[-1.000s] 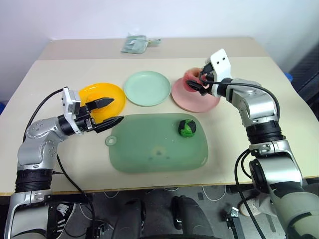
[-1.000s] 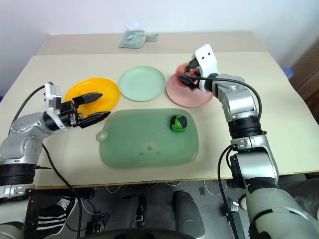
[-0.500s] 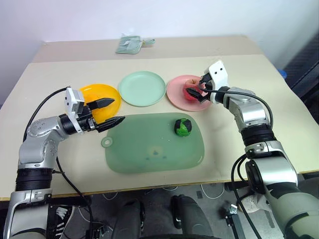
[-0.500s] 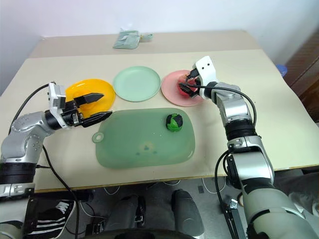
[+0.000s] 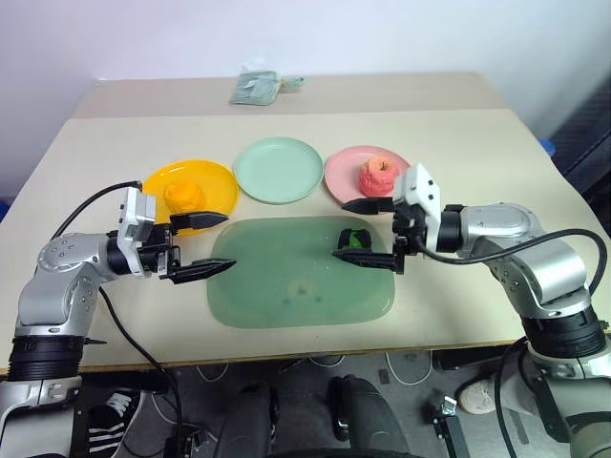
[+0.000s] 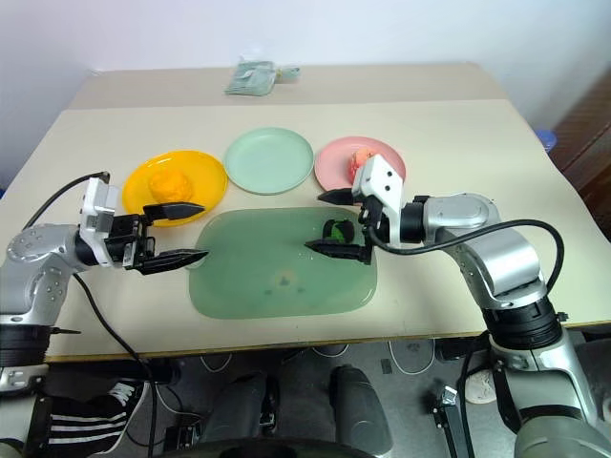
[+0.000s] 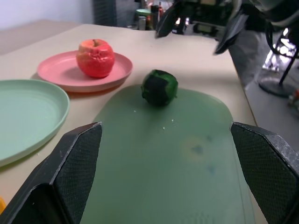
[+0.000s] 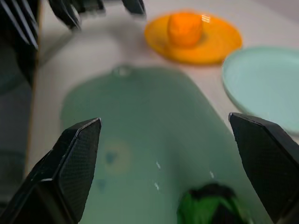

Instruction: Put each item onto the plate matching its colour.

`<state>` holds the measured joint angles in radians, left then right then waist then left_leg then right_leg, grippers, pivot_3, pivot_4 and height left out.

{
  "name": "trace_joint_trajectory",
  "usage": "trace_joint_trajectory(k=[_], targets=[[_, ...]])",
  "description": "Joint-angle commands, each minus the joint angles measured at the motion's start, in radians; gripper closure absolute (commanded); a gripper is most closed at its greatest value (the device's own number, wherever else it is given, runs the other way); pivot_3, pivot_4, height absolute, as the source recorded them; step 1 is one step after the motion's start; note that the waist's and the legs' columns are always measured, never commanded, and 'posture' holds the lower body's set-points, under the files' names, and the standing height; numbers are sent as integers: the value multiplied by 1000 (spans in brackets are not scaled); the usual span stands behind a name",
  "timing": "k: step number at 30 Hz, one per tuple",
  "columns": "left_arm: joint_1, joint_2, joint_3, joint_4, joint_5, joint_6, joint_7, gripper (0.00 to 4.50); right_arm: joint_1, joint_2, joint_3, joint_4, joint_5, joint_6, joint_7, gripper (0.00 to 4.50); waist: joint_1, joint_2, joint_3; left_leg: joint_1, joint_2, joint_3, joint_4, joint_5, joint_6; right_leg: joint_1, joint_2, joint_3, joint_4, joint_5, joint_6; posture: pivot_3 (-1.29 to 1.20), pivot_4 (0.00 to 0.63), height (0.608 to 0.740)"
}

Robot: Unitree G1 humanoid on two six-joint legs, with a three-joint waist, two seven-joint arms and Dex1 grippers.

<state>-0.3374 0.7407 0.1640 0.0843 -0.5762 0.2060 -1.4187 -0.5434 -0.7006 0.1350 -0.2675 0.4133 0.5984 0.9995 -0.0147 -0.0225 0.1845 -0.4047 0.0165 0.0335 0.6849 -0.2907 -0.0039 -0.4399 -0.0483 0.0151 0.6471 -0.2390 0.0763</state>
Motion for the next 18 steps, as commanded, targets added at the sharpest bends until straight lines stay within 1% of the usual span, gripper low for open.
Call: trace_joint_trajectory(k=[1, 4, 13, 18], targets=[[-25, 8, -13, 3, 13, -32, -27, 0, -8, -3, 1, 26, -51, -45, -24, 42, 2, 0, 0, 0, 0, 0, 0, 0, 0, 0, 0, 0, 0, 0, 0, 0, 150, 734], [-30, 9, -17, 10, 15, -39, -29, 0, -16, -3, 19, 75, -111, -97, -36, 42, 3, 0, 0, -2, 0, 0, 0, 0, 0, -2, 0, 0, 0, 2, 4, 0, 150, 734], [-31, 8, -17, 8, 18, -37, -23, 0, -2, 1, 82, 172, -217, -163, -21, 42, 1, 0, 0, -2, 0, 0, 0, 0, 1, -1, 1, 0, 0, 2, 4, 0, 150, 734], [-29, 8, -15, -3, 14, -30, -14, 0, -9, 19, 95, 221, -251, -184, -27, 42, 1, 0, 0, -2, 0, 0, 0, 0, 1, -1, 1, 0, 0, 2, 4, 0, 150, 734]])
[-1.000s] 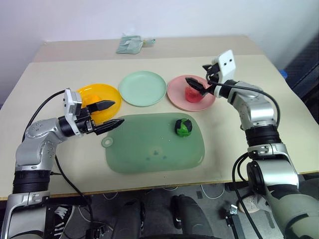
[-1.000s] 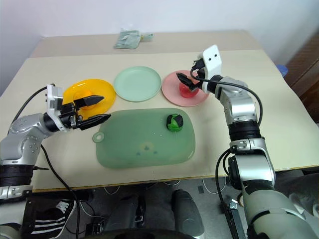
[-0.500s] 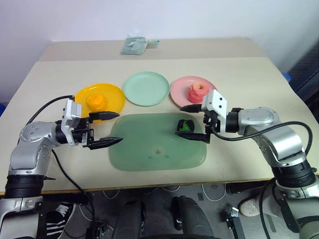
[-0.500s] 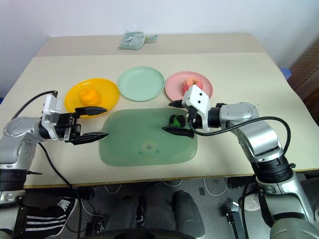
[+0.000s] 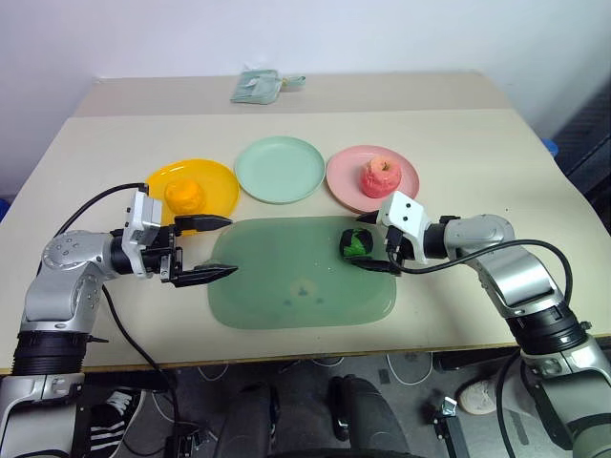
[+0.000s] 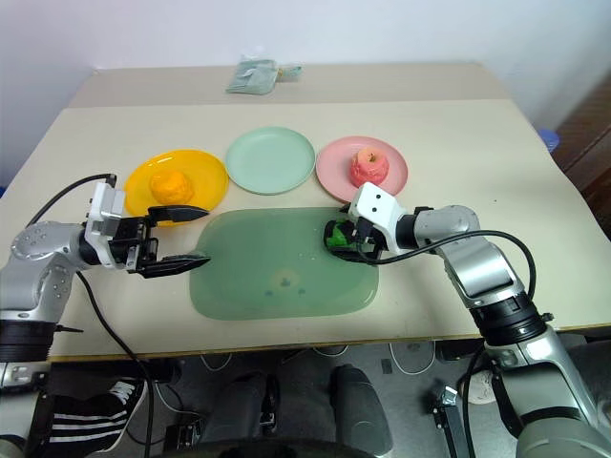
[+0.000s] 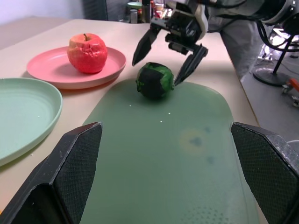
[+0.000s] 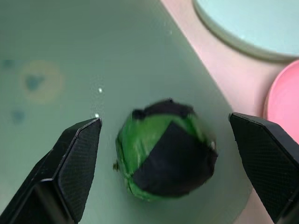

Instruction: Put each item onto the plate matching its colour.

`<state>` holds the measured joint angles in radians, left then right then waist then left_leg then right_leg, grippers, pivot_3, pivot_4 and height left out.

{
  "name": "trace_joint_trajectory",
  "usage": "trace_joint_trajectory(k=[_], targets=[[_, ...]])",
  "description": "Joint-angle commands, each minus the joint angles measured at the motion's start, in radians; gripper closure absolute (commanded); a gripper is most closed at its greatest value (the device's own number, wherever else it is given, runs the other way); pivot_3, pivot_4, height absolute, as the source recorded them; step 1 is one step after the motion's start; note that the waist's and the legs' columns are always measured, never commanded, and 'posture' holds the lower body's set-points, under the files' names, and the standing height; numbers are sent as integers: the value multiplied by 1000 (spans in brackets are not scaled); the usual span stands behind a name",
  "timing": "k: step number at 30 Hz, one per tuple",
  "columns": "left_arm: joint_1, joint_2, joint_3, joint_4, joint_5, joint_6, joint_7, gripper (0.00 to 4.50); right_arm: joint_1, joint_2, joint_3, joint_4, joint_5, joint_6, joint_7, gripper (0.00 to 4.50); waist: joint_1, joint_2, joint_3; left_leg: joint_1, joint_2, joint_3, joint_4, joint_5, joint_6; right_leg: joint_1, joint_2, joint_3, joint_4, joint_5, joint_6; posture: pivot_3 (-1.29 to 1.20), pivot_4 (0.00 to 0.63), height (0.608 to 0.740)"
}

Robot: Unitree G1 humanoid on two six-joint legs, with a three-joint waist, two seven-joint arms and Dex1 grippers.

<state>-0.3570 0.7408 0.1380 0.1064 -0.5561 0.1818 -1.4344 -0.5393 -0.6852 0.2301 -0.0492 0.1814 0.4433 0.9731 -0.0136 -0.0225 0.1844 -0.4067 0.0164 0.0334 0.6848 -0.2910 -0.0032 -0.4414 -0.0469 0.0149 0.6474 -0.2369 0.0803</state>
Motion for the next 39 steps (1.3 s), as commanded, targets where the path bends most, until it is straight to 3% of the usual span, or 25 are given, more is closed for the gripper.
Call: trace_joint_trajectory(k=[1, 6, 9, 12, 19, 22, 29, 32, 35, 39], targets=[[-11, 8, 11, -26, -6, -5, 3, 0, -12, 5, 2, 8, -25, -35, 2, 42, 0, 0, 0, 0, 0, 0, 0, 0, 0, 0, 0, 0, 0, 0, 0, 0, 150, 734], [-18, 7, 11, -28, -7, 0, 11, 0, 0, 5, 12, 16, -40, -28, 21, 42, 0, 0, 0, 0, 0, 0, 0, 0, 0, 0, 0, 0, 0, 0, 0, 0, 150, 734], [-23, 3, 10, -19, -5, -1, 14, 0, 3, 9, 5, 10, -30, -12, 27, 896, 0, 0, 0, 0, 0, 0, 0, 0, 0, 0, 0, 0, 0, 0, 0, 0, 150, 734], [-30, 0, 6, -16, -3, -2, 18, 0, 13, -1, 10, -11, -39, -20, 35, 2284, 0, 0, 0, 0, 0, 0, 0, 0, 0, 0, 0, 0, 0, 0, 0, 0, 150, 734], [-48, -13, 36, 20, -7, 3, 71, 0, -65, 89, -120, -104, 134, 131, -8, 2284, -1, 0, 0, 0, 0, 0, 0, 0, 0, 0, 0, 0, 1, 0, 0, 0, 150, 734], [-84, -38, 66, 95, 21, -20, 178, 0, -147, 151, -129, -66, 112, 122, -87, 2284, -1, 0, 0, 0, 0, -1, 0, 0, 0, 0, 0, 0, 2, 0, 0, 0, 150, 734], [-88, -92, 61, 142, 84, -71, 307, 0, -423, 360, -56, 401, -72, -116, -285, 2284, -5, 0, 0, 0, 0, 0, 0, 0, 0, -1, 0, 0, 2, 0, 0, 0, 150, 734], [-75, -105, 69, 125, 92, -63, 352, 0, -567, 478, -43, 722, -148, -279, -408, 2284, -7, 0, 0, -1, 0, 0, -1, 1, -1, -2, -1, 0, 2, 0, 0, 0, 150, 734], [-60, -98, 74, 119, 104, -62, 376, 0, -640, 519, -4, 911, -234, -425, -464, 2284, -9, 0, 0, -1, 0, 0, -1, 1, -2, -2, -2, 0, 2, 1, 0, 0, 150, 734], [-38, -92, 81, 110, 130, -89, 414, 0, -723, 603, -58, 1120, -222, -487, -546, 2284, -10, 0, 0, -1, 0, 1, -2, 1, -2, -2, -3, 0, 2, 1, 0, 0, 150, 734]])
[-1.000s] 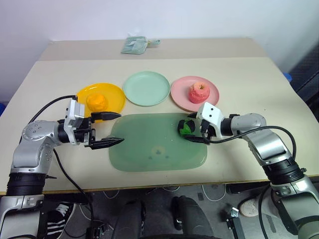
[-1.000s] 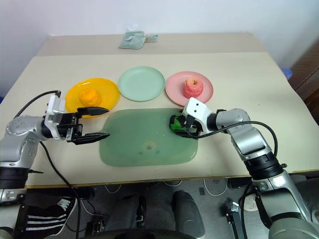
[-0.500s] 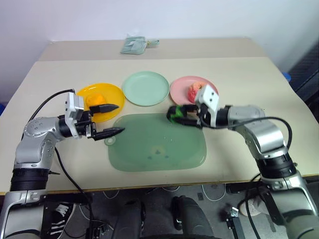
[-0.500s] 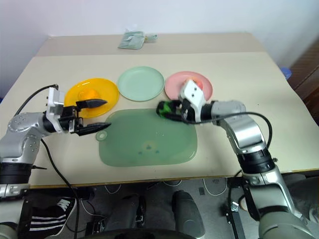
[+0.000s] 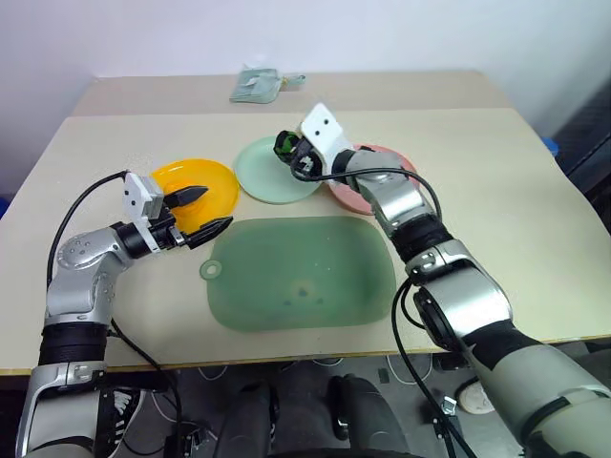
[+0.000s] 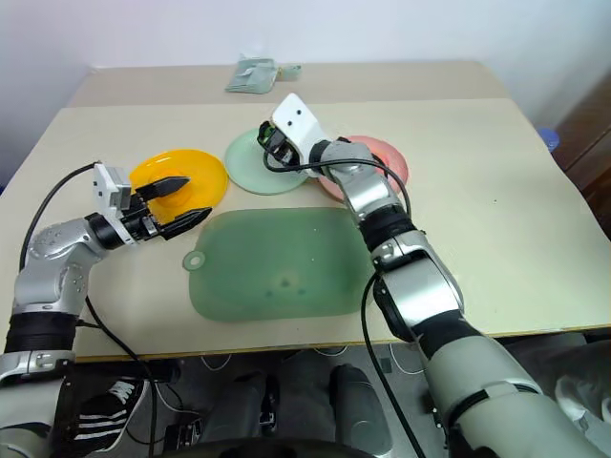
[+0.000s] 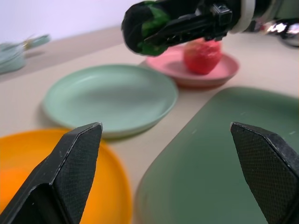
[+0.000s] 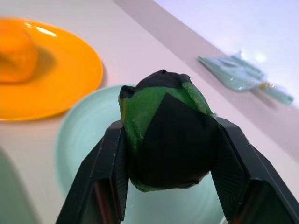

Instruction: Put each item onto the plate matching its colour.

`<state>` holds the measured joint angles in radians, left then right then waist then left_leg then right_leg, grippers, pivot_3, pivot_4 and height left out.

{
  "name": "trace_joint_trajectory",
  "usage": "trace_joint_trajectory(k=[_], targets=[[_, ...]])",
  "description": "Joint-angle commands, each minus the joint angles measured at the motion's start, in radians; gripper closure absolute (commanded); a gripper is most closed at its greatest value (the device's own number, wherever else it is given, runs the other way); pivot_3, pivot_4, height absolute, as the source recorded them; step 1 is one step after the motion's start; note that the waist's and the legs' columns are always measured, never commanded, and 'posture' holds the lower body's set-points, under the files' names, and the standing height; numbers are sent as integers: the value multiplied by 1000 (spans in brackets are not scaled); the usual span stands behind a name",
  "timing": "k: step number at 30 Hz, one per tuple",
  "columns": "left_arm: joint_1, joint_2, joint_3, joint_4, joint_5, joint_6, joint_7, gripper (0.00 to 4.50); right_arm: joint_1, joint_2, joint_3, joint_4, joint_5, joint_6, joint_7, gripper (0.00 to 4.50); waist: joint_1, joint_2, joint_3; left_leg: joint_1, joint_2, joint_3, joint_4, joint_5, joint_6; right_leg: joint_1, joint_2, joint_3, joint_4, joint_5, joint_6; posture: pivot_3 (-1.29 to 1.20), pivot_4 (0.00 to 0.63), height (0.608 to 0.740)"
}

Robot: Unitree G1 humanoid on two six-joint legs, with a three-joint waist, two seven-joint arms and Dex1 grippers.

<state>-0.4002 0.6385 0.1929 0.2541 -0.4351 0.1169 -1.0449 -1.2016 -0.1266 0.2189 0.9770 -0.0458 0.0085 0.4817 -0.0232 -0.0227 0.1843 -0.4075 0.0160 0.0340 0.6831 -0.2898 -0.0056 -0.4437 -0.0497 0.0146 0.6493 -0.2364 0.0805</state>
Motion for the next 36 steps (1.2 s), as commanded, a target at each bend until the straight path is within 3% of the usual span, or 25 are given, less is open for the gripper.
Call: trace_joint_trajectory(k=[1, 6, 10, 14, 18, 24, 30, 36], targets=[[15, 10, 30, -55, 3, -16, 31, 0, -67, 63, -46, 133, -2, -65, -68, 1994, -3, 0, 0, 0, 0, 0, 0, 0, 0, 0, 0, 0, 0, 0, 0, 0, 150, 734], [70, 16, 52, -132, -23, 25, 53, 0, -84, 96, -71, 210, -11, -108, -83, 57, -20, 0, 0, 0, 0, -1, 0, 1, -1, 0, -3, 0, 0, 0, 0, 0, 150, 734], [88, 26, 68, -146, -31, 29, 53, 0, -97, 86, -117, 195, 11, -142, -88, 57, -24, 0, 0, 0, 0, -2, 0, 1, -2, 0, -5, -1, 1, 0, 0, 0, 150, 734], [93, 31, 70, -168, -65, 40, 19, 0, -60, 64, -206, 84, 114, -124, 37, 57, -24, 0, 0, 0, 0, -3, -1, 1, -2, 0, -5, -1, 1, 0, 0, 0, 150, 734], [91, 37, 77, -161, -95, 19, -43, 0, 172, -8, -176, -357, 213, 35, 273, 57, -19, 0, 0, 0, -1, -4, -2, 1, -2, 1, -6, -3, 0, 0, 0, 0, 150, 734], [53, 52, 85, -87, -123, 1, -148, 0, 497, -187, -171, -941, 303, 259, 354, 57, -14, 1, 0, -1, -3, -4, -2, 1, -1, 1, -9, -5, -1, 0, 0, 0, 150, 734], [-16, 97, 98, 71, -123, -30, -287, 0, 734, -366, -295, -1314, 480, 455, 387, 57, -13, 0, 0, 1, -1, -5, -1, 1, -2, 2, -4, -6, 1, 0, -1, 0, 150, 734], [-69, 133, 79, 182, -92, -74, -351, 0, 1064, -536, -445, -1514, 579, 490, 452, 57, 11, 0, 0, 1, -1, -3, 0, 0, -1, 3, -1, -6, -2, 0, 0, 0, 150, 734]])
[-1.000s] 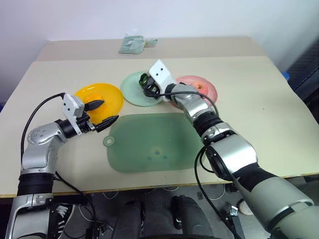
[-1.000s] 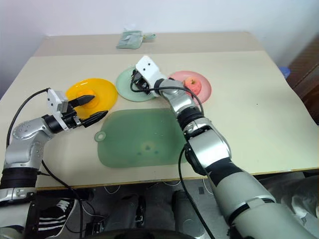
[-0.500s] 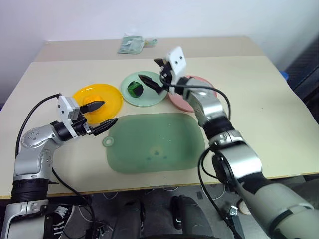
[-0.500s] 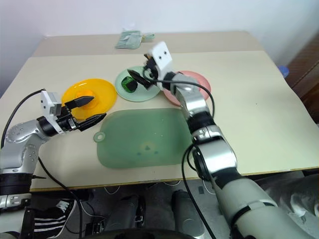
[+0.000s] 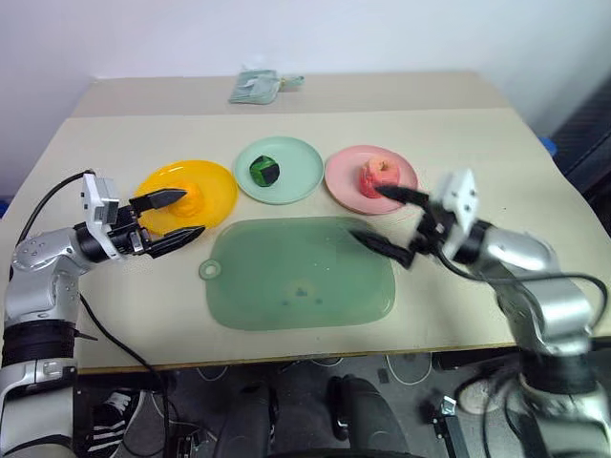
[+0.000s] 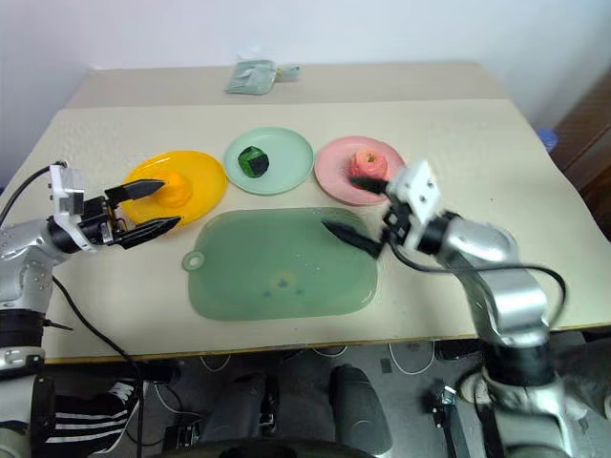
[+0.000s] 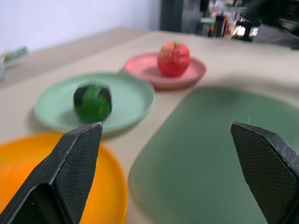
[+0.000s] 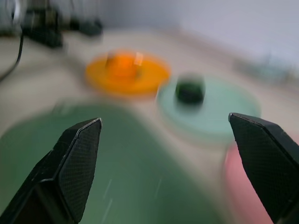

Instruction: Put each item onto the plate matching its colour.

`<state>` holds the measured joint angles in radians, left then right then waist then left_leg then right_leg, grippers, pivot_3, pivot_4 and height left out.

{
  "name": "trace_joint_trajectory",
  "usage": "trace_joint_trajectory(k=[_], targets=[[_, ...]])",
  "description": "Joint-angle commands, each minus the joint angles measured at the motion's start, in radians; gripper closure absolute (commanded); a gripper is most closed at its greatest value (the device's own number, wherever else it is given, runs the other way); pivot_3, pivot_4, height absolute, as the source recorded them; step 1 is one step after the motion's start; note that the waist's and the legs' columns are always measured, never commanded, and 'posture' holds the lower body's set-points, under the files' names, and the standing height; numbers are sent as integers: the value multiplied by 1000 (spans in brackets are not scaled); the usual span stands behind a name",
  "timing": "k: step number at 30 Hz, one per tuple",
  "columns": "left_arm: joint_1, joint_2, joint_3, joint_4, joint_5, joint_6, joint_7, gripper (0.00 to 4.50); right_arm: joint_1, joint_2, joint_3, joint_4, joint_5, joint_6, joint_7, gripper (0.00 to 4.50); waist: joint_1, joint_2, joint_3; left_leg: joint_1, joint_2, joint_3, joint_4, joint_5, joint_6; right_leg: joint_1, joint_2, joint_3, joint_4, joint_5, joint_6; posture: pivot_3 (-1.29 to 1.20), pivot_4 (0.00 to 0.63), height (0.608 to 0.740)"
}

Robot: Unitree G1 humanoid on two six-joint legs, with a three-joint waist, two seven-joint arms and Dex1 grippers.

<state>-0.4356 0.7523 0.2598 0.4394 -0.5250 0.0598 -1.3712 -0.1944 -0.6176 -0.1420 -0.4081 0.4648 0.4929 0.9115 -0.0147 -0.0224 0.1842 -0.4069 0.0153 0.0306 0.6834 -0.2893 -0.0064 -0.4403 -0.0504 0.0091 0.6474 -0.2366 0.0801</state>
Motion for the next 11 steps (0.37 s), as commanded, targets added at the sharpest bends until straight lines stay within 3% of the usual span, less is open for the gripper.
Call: trace_joint_trajectory(k=[1, 11], targets=[[-44, 21, 12, 4, 1, -24, -29, 0, 91, -62, -104, -149, 79, 6, 25, 57, 3, 0, 0, 0, 0, 0, 0, 0, 0, 0, 0, 0, 0, 0, 0, 0, 150, 734], [-116, 28, -21, 68, 29, -32, -92, 0, 221, -124, -179, -190, 123, 27, -17, 57, 3, -1, 0, 5, 1, -1, 1, 0, 0, 6, 3, 1, -1, 0, 0, 0, 150, 734]])
